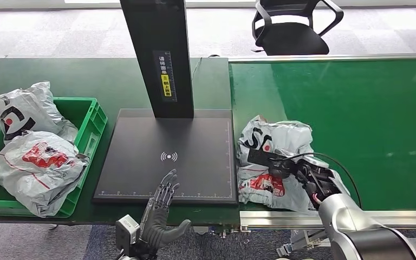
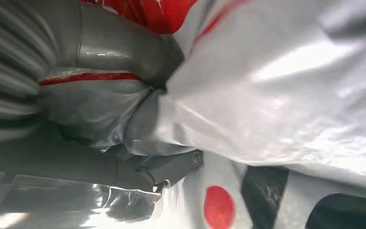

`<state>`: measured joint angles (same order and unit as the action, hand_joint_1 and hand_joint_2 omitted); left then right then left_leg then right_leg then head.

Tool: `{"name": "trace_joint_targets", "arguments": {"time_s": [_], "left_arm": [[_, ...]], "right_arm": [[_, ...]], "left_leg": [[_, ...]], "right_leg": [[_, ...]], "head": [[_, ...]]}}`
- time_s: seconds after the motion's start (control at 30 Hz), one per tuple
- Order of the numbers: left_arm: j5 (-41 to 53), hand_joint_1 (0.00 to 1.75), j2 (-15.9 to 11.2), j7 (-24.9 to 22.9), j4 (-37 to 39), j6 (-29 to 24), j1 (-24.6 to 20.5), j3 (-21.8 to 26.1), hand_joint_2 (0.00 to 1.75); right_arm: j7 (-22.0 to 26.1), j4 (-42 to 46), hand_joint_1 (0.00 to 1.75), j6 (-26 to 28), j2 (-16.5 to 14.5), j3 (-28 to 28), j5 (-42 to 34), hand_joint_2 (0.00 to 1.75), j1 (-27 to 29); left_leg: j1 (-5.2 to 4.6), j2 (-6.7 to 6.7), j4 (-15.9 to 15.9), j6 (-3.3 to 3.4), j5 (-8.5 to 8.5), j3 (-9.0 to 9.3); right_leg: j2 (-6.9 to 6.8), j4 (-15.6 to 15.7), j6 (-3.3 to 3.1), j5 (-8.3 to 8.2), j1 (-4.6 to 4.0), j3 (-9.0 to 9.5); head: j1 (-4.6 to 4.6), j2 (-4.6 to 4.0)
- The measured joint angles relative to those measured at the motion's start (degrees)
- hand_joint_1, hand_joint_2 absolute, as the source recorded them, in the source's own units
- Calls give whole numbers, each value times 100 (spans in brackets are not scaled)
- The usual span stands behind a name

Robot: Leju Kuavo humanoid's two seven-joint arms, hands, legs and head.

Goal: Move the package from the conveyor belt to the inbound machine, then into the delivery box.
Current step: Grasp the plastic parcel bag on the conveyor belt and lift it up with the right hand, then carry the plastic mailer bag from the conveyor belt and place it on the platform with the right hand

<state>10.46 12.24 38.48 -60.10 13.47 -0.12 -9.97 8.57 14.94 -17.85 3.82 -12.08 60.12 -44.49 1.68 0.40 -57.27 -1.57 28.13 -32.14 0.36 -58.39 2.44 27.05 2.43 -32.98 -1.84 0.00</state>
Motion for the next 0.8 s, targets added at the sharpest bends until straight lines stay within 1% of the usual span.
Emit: {"name": "trace_joint_targets", "arguments": {"time_s": [0.1,0.17,0.2,0.23,0.3,0.37,0.43,0.5,0.57,0.6,0.73,0.8], "left_arm": [[4,0,0,9,-22,-36,77,20,175],[21,0,1,10,-65,-86,149,39,175],[28,0,2,11,-87,-125,177,48,175],[26,0,4,11,-105,-168,200,57,175],[-3,0,11,12,-136,-254,233,70,175],[-42,0,16,12,-166,-317,255,78,175],[-68,0,17,12,-188,-354,268,79,175],[-78,0,17,12,-203,-374,277,79,175],[-81,0,17,12,-220,-364,287,79,175],[-82,0,17,12,-226,-342,290,79,175],[-86,0,16,12,-227,-191,279,76,175],[-99,0,15,12,-218,-152,258,74,175]], "right_arm": [[577,143,175,1760,-107,285,-665,175,13],[1241,318,175,2744,-182,619,-1342,175,-41],[1635,426,175,3105,-222,818,-1727,175,-80],[2035,557,175,3362,-258,1028,-2134,175,-116],[2702,869,175,3617,-331,1404,-2852,175,-158],[3043,1284,175,3736,-407,1611,-3440,175,-113],[3125,1751,175,3808,-486,1656,-3892,175,-3],[3144,2217,175,3736,-563,1595,-4290,175,160],[3148,2589,175,3354,-636,1422,-4595,175,336],[3148,2704,175,3018,-667,1291,-4678,175,409],[3148,2820,175,1282,-758,581,-4803,175,611],[3148,2711,175,667,-839,161,-4700,175,647]], "left_leg": [[0,3,0,1,-7,-7],[1,1,0,0,-8,-10],[1,0,0,0,-9,-12],[2,-1,0,0,-9,-14],[3,-2,1,0,-9,-20],[2,-1,1,0,-8,-24],[2,3,1,-1,-7,-26],[1,2,2,-1,-6,-28],[2,7,3,-1,-6,-28],[3,12,4,-1,-6,-28],[6,20,6,-3,-7,-26],[7,17,6,-3,-8,-29]], "right_leg": [[4,-2,-2,-5,0,-13],[5,-3,-3,-5,-1,-19],[4,-3,-3,-5,-2,-21],[2,-3,-3,-4,-2,-22],[-1,-4,-3,-3,-3,-25],[0,-3,-3,-2,-3,-30],[3,-3,-3,-2,-2,-35],[4,-3,-4,-2,-2,-37],[7,-3,-4,-2,-3,-39],[10,-3,-4,-2,-3,-40],[16,-4,-5,-2,-6,-44],[15,-5,-5,-2,-8,-45]], "head": [[1,0],[1,0],[2,0],[1,0],[0,0],[-1,0],[-1,0],[0,0],[0,0],[1,0],[0,0],[0,0]]}}
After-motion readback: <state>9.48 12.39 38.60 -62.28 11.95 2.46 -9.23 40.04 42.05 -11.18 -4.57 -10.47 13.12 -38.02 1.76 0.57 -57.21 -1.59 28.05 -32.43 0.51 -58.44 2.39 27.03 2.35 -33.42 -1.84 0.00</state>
